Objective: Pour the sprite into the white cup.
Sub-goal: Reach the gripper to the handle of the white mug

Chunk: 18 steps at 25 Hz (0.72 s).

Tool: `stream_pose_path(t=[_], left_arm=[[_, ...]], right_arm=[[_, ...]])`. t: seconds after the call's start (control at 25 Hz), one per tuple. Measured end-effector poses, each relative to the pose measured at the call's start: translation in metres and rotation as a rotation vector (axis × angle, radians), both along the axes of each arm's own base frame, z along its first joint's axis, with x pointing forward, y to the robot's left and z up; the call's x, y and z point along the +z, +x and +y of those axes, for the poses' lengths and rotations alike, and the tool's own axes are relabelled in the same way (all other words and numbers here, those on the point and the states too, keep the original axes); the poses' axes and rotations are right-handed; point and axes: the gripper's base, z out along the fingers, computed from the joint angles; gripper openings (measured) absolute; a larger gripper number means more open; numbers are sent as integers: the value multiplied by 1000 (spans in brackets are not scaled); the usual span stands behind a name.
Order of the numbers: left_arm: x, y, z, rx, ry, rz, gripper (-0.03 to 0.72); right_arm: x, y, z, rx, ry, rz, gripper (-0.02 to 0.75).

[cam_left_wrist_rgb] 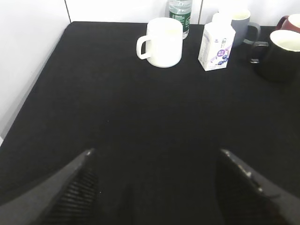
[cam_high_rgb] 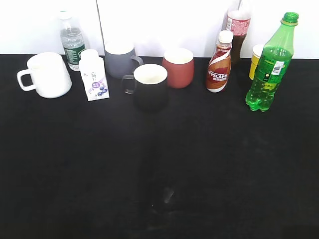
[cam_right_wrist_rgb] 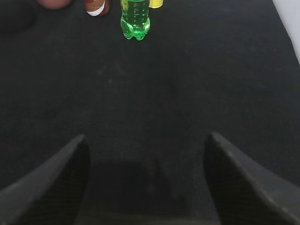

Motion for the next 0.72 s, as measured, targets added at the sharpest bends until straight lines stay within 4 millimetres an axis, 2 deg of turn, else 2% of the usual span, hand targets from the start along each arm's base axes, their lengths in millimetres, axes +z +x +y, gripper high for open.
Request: stream_pose_path(t=[0.32,0.36,0.44,0.52,0.6,0.68,0.72], left_arm=[[0,0,0,0,0,-2,576],[3,1,-1,-6,-8,-12,568],[29,12,-1,-6,-13,-178,564],[52,39,0,0,-4,-358,564],[53,87,-1,0,12,-447,564],[29,136,-2,-10,24,-473,564],[9,158,-3,-14,22,-446,564]], right_arm=[[0,0,0,0,0,0,565],[0,0,0,0,0,0,565],[0,0,0,0,0,0,565],[0,0,0,0,0,0,565],[0,0,0,0,0,0,565],[0,0,0,0,0,0,565],[0,0,0,0,0,0,565]])
